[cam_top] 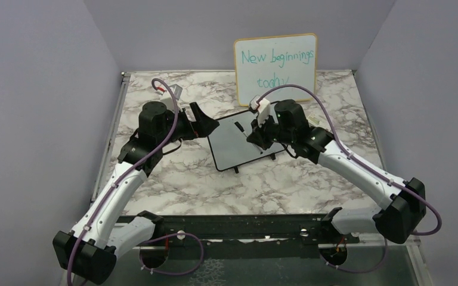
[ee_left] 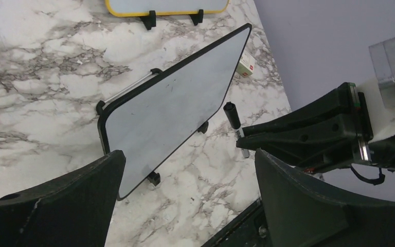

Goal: Write a sentence on the whiteboard
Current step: Open the whiteboard marker at the center of the board.

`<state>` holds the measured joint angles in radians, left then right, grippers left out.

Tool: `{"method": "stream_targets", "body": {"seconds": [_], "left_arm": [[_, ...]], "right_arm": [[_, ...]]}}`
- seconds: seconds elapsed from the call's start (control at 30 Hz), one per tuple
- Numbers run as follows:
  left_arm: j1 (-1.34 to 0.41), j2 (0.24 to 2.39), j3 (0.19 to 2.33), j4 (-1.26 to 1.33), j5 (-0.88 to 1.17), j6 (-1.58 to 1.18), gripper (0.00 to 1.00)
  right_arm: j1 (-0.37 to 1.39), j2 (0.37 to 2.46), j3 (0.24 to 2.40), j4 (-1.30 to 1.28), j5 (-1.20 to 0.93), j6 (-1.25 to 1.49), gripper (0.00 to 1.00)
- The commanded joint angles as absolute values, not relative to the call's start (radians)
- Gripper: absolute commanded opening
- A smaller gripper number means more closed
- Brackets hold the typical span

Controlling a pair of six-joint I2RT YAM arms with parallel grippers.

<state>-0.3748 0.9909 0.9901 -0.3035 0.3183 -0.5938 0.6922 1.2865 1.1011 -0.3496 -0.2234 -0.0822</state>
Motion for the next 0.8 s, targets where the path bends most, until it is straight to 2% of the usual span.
{"method": "stream_targets", "body": {"seconds": [0.0, 0.27, 0.53, 0.63, 0.77], "left_arm": [[-0.370, 0.968, 0.946, -0.233, 0.364, -0.718, 0.94], [-0.370, 0.956, 0.880, -0.155, 0.381, -0.822, 0.83], [-0.370, 0.970, 0.825, -0.060, 0.437, -0.896, 0.62], [-0.371, 0.977, 0.816, -0.045, 0.449, -0.904, 0.48], [-0.371, 0.985, 0.807, -0.031, 0.455, -0.913, 0.41]], "right_arm": [[0.746, 1.313, 1.163, -0.267, -0.265, -0.169, 0.01], [0.830, 1.368, 1.196, -0.203, -0.297, -0.218, 0.01], [0.866, 1.400, 1.214, -0.180, -0.302, -0.240, 0.01], [0.870, 1.408, 1.216, -0.172, -0.294, -0.244, 0.01], [0.877, 1.420, 1.224, -0.172, -0.288, -0.251, 0.01]]}}
